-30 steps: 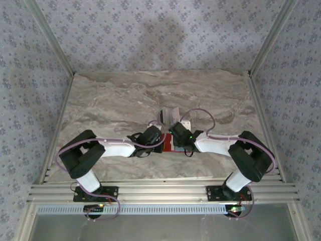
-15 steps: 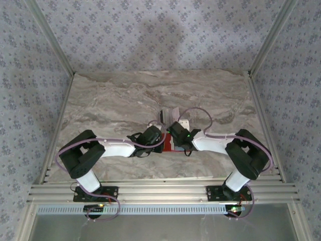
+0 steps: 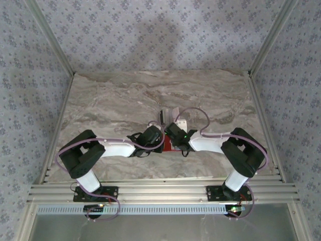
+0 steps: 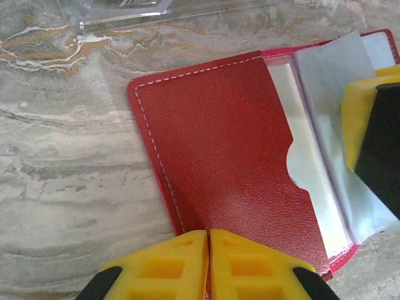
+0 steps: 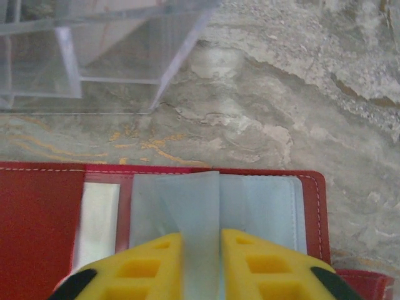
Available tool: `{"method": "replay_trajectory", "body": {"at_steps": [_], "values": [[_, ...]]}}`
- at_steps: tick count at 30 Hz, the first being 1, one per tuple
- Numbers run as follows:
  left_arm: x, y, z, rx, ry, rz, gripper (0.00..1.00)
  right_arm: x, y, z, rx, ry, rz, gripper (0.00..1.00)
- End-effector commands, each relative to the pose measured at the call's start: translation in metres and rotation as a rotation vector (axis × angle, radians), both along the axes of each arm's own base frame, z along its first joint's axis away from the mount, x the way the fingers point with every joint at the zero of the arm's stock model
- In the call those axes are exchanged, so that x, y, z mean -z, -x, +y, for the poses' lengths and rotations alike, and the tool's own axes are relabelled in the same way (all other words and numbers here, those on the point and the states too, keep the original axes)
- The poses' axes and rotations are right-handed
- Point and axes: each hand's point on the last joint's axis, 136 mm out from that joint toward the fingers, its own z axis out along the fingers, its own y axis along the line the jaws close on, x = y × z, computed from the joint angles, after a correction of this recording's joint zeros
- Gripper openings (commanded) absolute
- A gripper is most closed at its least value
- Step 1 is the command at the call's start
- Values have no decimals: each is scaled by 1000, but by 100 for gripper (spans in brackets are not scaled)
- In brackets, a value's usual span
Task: Put the credit cards into the card holder
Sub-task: Flip over the card slot in the card holder.
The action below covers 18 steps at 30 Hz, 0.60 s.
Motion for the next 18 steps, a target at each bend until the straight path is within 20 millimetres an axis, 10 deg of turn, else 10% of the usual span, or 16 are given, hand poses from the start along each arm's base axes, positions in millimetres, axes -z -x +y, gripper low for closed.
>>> {"method": "replay_trajectory", "body": {"at_steps": [1, 9, 18], "values": [[39, 14, 32, -6, -153, 83, 10, 5, 9, -19, 19, 76, 1, 15], [47, 17, 27, -6, -133, 99, 10, -21, 9, 1, -47, 72, -45, 1], [53, 20, 25, -24, -121, 109, 10, -18, 19, 43, -157, -131, 37, 32]]}}
